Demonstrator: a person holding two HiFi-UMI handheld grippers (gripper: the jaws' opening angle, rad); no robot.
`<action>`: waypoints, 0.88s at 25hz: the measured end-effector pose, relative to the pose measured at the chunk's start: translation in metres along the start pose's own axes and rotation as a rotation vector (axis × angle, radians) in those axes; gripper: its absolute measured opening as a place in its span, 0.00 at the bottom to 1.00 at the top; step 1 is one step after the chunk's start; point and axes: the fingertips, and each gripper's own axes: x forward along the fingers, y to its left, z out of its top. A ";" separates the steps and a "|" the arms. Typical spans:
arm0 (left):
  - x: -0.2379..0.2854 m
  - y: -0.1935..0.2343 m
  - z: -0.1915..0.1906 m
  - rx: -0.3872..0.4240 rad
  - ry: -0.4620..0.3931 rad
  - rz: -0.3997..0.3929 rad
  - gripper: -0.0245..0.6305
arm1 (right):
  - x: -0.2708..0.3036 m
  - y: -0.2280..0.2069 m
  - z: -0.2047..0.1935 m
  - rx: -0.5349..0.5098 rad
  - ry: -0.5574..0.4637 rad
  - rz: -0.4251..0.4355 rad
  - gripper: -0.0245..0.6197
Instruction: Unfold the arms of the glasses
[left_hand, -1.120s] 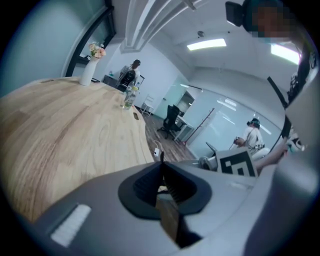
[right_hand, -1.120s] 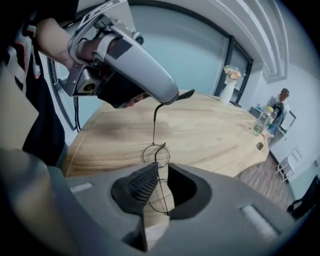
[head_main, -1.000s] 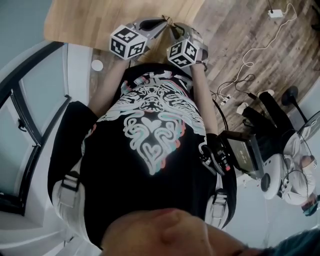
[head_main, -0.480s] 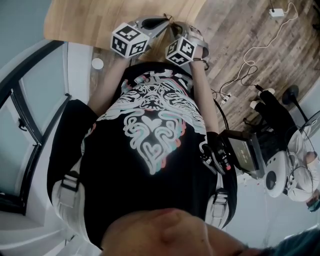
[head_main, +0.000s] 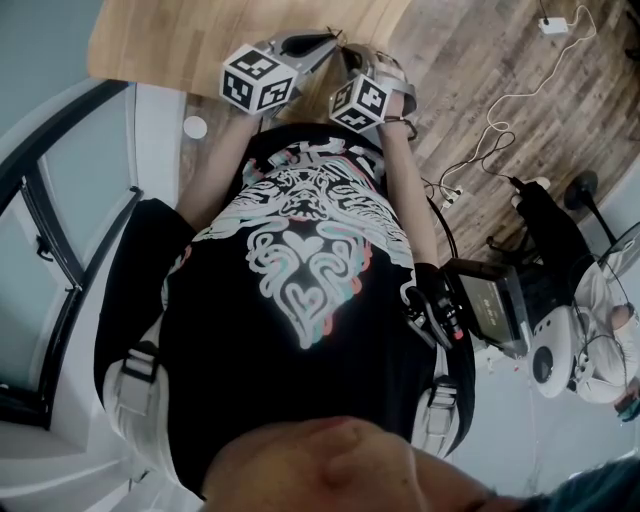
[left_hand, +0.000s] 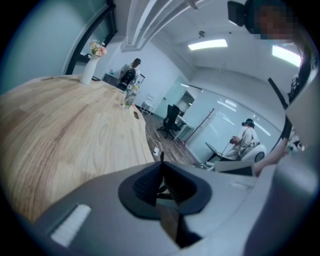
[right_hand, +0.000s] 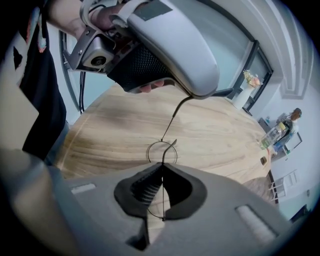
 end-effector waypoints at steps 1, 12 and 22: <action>0.000 0.001 0.000 -0.005 -0.004 0.003 0.04 | -0.001 -0.001 0.000 0.009 -0.006 -0.003 0.05; -0.003 0.013 0.003 -0.026 -0.026 0.038 0.04 | -0.024 -0.019 0.001 0.129 -0.128 -0.078 0.05; -0.015 0.037 0.013 -0.063 -0.076 0.092 0.04 | -0.053 -0.046 0.013 0.285 -0.285 -0.127 0.05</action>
